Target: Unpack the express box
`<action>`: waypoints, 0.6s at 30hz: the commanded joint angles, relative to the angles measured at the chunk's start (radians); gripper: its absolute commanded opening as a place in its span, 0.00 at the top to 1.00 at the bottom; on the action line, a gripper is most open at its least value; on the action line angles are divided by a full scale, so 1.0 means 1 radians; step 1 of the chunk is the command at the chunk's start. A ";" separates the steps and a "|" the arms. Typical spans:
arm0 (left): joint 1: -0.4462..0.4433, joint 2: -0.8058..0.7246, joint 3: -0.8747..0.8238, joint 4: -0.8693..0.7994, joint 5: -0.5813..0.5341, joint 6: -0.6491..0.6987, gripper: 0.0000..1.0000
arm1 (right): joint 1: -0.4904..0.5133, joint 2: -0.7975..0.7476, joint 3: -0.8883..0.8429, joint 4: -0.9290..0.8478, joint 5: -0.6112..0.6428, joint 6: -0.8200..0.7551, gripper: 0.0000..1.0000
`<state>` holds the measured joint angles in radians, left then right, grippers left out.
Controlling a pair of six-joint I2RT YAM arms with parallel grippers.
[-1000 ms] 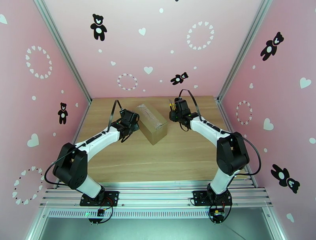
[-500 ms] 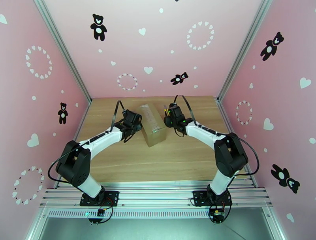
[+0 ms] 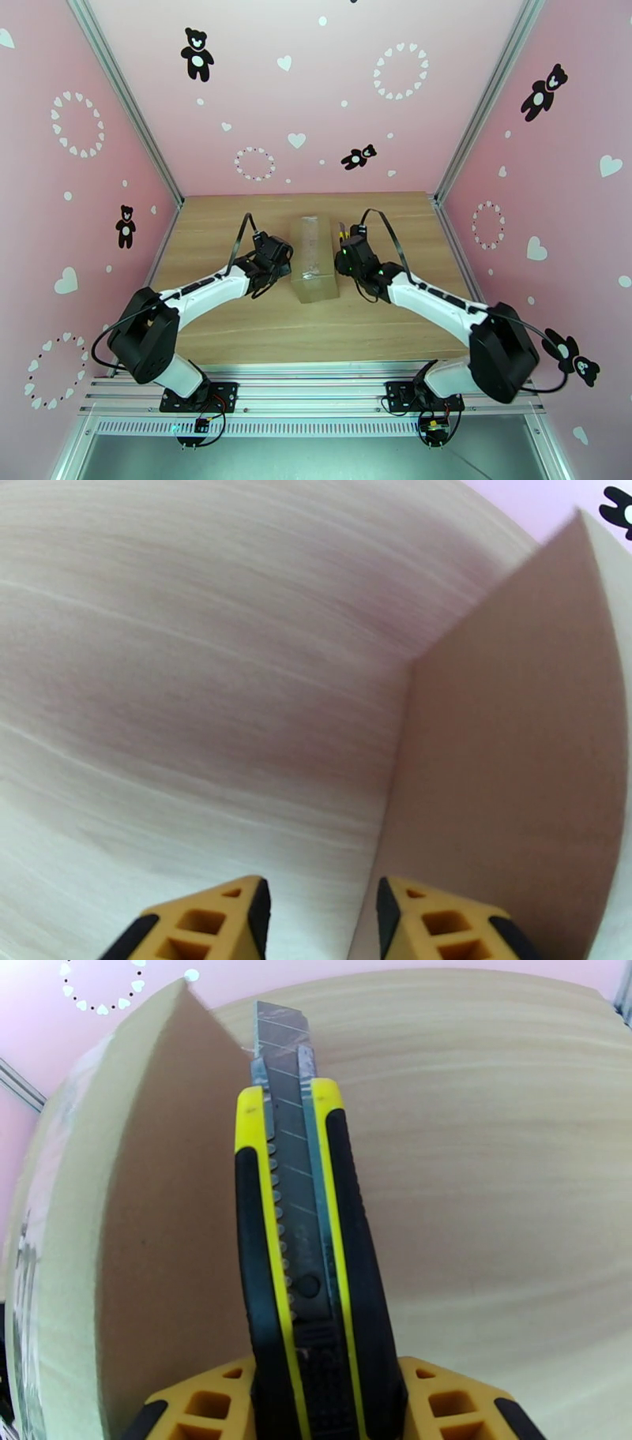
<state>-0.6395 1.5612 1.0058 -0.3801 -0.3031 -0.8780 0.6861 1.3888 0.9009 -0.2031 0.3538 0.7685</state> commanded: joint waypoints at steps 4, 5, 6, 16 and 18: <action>-0.008 -0.082 -0.046 -0.039 -0.053 -0.016 0.56 | 0.052 -0.070 -0.074 -0.017 0.075 0.106 1.00; -0.009 -0.093 -0.051 -0.044 -0.060 -0.017 0.56 | 0.062 -0.071 -0.079 -0.021 0.086 0.114 1.00; -0.008 -0.105 -0.057 -0.046 -0.062 -0.017 0.56 | 0.073 -0.071 -0.079 -0.033 0.099 0.121 1.00; -0.009 -0.229 -0.090 -0.118 -0.066 -0.001 0.55 | 0.122 -0.100 -0.097 -0.106 0.148 0.163 1.00; -0.010 -0.256 -0.090 -0.138 -0.037 0.006 0.55 | 0.121 -0.111 -0.090 -0.129 0.157 0.143 1.00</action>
<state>-0.6415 1.3472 0.9268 -0.4694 -0.3531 -0.8856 0.8040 1.3193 0.8143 -0.2905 0.4706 0.9146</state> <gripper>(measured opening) 0.449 0.374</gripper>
